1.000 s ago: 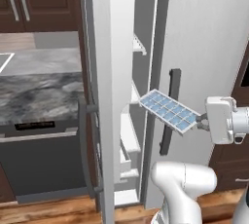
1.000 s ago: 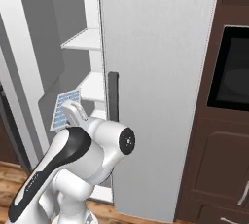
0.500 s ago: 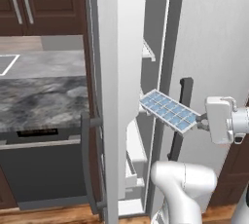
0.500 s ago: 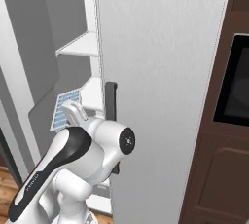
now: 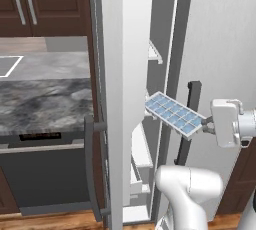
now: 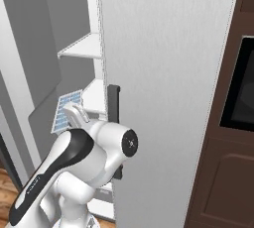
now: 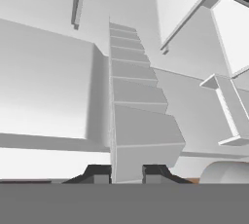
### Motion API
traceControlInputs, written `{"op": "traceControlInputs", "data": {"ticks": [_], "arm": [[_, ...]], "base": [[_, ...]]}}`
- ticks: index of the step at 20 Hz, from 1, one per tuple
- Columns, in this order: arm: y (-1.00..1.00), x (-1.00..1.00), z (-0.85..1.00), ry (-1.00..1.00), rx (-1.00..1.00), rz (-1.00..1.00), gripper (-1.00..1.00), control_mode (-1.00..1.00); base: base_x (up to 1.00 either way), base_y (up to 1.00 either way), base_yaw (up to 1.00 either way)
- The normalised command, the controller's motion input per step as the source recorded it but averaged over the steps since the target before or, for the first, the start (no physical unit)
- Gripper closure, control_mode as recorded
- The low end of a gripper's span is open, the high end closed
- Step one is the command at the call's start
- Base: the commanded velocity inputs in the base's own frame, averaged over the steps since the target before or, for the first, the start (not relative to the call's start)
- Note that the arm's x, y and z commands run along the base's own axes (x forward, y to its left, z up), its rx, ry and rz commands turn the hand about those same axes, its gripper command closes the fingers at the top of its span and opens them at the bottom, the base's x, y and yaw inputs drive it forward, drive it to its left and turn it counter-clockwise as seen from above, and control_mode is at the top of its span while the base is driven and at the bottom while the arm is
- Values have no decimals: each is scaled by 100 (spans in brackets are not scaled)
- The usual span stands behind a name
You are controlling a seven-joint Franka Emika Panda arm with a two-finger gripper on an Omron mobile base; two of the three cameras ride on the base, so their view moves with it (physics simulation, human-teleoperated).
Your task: The ice cube tray has been filled with water. Take the tray and place it in the freezer to make ice. Close the freezer door after placing the tray.
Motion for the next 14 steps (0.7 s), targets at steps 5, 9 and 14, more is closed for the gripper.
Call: {"op": "traceControlInputs", "data": {"ticks": [5,9,14], "arm": [[-1,-2,27,0,0,0,100,-100],[0,-1,37,0,0,-1,100,-100],[0,-5,45,-1,1,-7,100,-100]], "base": [[0,0,0],[0,0,0],[0,0,0]]}}
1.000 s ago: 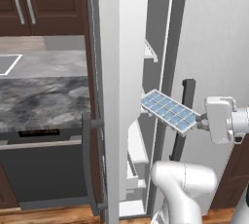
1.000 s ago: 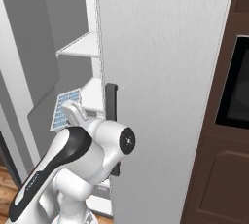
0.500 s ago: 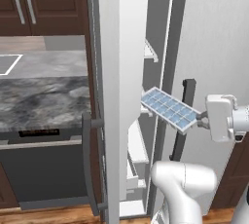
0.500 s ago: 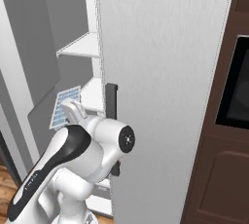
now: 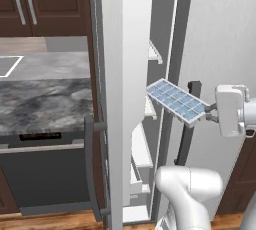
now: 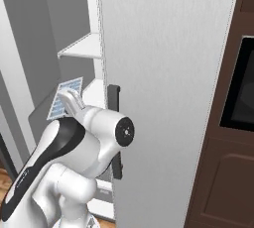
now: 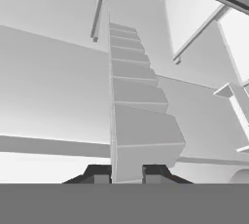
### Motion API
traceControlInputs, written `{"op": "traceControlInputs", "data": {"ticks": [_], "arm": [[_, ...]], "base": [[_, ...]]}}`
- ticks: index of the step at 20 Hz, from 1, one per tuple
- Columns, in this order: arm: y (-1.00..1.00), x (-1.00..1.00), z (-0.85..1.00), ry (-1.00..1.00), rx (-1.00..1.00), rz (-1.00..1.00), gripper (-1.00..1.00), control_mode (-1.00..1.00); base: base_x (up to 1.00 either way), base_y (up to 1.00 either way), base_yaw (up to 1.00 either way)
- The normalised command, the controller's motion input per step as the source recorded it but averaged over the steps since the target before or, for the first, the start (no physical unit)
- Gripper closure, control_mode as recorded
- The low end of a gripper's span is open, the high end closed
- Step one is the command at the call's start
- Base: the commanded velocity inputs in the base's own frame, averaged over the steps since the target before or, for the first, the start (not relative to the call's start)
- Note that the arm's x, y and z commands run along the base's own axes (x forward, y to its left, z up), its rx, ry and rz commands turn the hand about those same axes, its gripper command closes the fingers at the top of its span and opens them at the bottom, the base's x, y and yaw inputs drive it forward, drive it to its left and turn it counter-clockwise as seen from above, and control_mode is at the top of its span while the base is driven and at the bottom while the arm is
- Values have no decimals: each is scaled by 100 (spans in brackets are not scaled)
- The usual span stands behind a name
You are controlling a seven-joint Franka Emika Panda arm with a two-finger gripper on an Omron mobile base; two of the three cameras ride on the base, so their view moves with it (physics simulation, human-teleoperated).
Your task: The ice cube tray has been filled with water. Take the tray and place it in the freezer to make ice. Close the freezer door after placing the tray.
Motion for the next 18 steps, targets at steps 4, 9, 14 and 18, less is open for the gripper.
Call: {"op": "traceControlInputs", "data": {"ticks": [4,9,14,18], "arm": [[1,0,45,0,3,-14,100,-100],[7,0,33,0,4,-21,100,-100],[15,0,31,0,4,-22,100,-100],[27,0,33,0,4,-14,100,-100]], "base": [[0,0,0],[0,0,0],[0,0,0],[0,0,0]]}}
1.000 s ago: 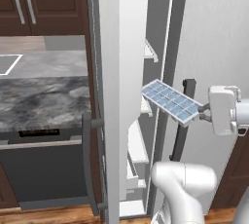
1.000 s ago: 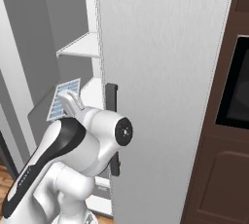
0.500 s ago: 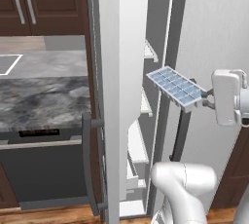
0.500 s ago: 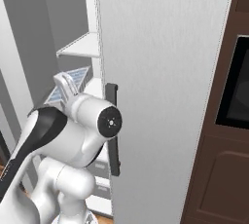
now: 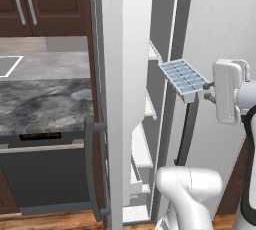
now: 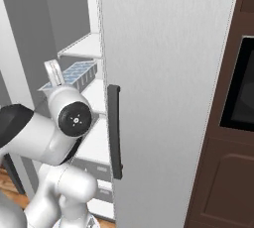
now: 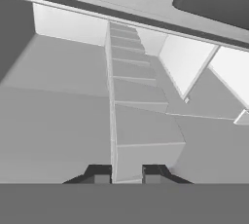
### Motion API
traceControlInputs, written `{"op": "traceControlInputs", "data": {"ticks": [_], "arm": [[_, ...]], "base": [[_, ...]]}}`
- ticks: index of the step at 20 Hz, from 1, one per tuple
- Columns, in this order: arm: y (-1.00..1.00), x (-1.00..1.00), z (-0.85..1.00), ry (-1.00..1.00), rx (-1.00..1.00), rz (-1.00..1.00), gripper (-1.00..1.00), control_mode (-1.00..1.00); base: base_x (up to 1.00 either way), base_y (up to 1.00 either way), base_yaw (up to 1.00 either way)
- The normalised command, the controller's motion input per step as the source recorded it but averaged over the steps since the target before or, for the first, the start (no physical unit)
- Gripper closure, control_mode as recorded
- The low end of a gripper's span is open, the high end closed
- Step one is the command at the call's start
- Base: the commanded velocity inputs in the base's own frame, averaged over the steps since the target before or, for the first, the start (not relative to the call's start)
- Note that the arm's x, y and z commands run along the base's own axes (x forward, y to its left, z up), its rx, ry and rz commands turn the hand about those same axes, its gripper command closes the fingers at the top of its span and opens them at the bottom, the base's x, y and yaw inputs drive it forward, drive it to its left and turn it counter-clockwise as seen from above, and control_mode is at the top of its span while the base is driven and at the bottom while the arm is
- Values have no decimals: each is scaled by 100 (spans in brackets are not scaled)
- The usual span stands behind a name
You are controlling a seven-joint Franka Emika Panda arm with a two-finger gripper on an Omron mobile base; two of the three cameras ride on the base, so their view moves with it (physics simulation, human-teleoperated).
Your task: The ice cube tray has been filled with water. Take the tray and place it in the freezer to make ice. Close the freezer door after placing the tray.
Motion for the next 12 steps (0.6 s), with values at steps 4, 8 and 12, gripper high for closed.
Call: {"op": "traceControlInputs", "data": {"ticks": [4,8,12], "arm": [[33,0,23,0,4,-4,100,-100],[30,0,14,0,5,0,100,-100],[10,0,12,0,4,0,100,-100]], "base": [[0,0,0],[0,0,0],[0,0,0]]}}
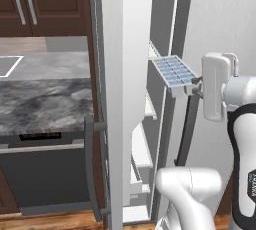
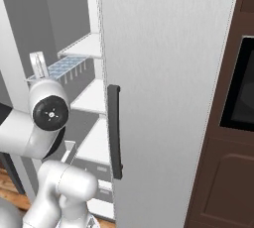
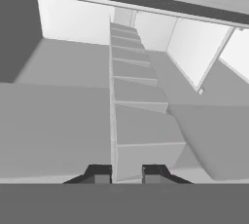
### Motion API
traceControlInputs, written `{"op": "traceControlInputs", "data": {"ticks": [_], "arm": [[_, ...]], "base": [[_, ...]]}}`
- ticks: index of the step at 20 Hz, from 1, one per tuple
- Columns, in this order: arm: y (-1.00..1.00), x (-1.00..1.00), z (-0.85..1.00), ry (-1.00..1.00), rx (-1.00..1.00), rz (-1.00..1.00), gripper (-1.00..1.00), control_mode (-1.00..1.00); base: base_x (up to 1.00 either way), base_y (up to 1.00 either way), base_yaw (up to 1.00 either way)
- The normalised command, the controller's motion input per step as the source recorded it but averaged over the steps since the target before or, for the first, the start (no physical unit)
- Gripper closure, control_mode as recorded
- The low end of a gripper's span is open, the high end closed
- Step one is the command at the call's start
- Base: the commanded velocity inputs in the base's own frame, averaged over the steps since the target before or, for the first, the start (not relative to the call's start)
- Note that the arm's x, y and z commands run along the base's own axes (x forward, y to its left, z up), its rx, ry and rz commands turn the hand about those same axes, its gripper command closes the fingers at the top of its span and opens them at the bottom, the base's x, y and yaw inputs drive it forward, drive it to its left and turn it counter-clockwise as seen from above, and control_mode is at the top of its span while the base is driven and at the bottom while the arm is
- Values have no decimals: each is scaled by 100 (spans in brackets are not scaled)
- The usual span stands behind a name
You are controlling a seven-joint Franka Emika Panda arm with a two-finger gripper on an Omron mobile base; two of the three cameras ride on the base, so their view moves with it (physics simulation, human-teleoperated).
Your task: The ice cube tray has been filled with water. Take the tray and place it in the freezer to make ice. Close the freezer door after placing the tray.
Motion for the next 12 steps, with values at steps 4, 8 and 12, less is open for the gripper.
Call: {"op": "traceControlInputs", "data": {"ticks": [4,8,12], "arm": [[0,0,7,0,3,2,100,-100],[0,2,3,0,2,5,100,-100],[8,22,0,0,1,2,100,-100]], "base": [[0,0,0],[0,0,0],[0,0,0]]}}
